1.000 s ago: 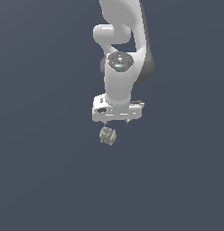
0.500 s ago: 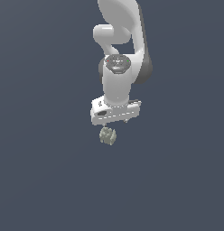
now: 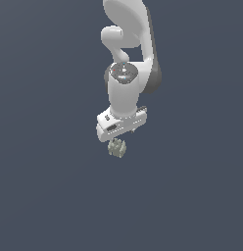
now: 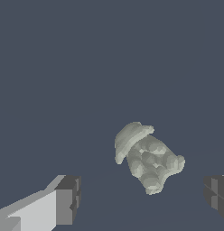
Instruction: Pick up the object and move it to a goal position.
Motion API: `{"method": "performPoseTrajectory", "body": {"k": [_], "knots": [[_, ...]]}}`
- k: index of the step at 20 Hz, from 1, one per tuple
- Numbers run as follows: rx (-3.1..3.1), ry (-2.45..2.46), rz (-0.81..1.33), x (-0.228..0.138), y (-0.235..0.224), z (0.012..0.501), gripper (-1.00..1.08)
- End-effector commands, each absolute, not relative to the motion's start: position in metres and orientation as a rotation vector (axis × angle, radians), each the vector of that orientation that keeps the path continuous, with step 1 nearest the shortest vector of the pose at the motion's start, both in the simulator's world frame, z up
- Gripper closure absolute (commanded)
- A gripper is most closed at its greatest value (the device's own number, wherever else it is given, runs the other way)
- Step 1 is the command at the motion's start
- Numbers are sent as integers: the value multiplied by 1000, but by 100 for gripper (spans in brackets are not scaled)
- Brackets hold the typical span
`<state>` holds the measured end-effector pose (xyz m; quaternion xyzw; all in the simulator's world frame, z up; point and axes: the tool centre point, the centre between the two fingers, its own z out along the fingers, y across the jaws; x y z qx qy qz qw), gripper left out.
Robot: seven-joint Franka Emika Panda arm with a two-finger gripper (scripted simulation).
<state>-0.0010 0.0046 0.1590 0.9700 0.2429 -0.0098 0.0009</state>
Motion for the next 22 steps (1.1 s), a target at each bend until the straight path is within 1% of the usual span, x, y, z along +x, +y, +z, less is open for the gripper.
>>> {"method": "performPoseTrajectory", "body": {"k": [1,22], "knots": [[3019,862,-29,-1,2,157,-92],[2690,1624,-9,2,-16,140,-92]]}}
